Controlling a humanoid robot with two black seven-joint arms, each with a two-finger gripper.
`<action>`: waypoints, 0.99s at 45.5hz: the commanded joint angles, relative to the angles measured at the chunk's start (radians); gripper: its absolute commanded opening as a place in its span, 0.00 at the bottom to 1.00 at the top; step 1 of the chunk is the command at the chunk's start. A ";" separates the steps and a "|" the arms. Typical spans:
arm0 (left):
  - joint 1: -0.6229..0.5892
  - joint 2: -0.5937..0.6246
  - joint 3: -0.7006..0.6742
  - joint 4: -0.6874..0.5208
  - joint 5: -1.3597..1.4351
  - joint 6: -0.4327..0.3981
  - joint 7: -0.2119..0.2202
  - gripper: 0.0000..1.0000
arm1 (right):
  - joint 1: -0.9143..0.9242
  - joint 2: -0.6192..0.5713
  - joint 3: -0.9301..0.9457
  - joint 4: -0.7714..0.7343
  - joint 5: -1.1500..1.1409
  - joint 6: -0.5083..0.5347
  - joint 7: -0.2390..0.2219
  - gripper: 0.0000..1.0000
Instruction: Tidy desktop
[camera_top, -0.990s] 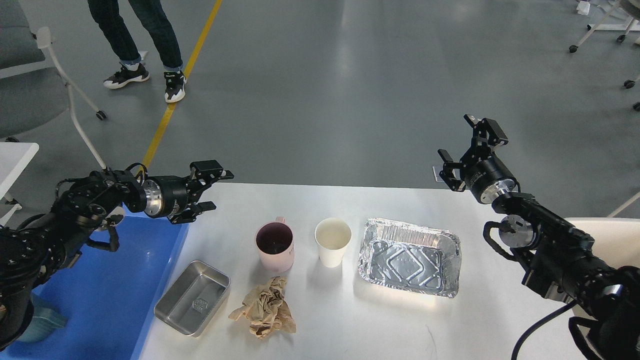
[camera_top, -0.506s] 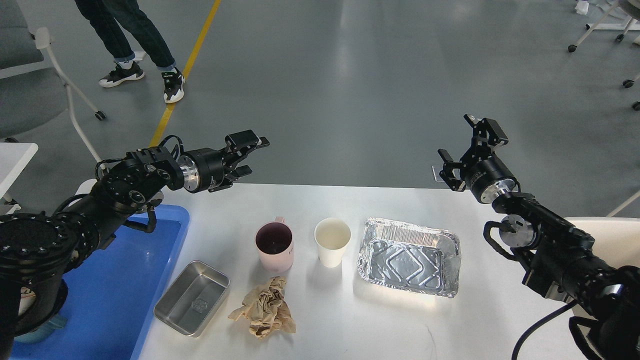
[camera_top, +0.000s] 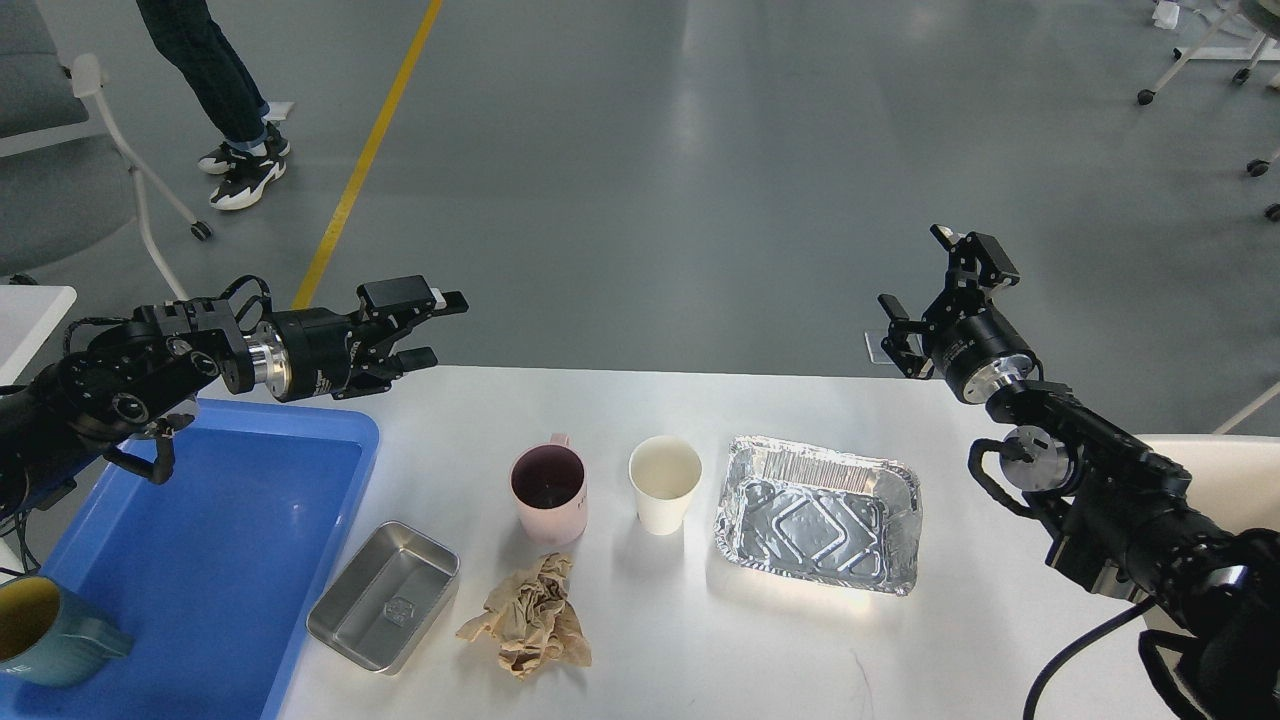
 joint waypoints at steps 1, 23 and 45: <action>-0.037 0.129 -0.016 -0.254 0.071 0.129 0.020 0.97 | -0.001 0.001 -0.001 0.001 0.000 0.000 0.000 1.00; -0.040 0.674 -0.008 -0.745 0.079 0.167 0.205 0.97 | 0.028 0.008 -0.036 0.003 -0.002 -0.037 -0.003 1.00; -0.036 1.143 -0.010 -1.006 0.148 0.049 0.444 0.97 | 0.025 0.007 -0.042 0.001 0.000 -0.043 -0.003 1.00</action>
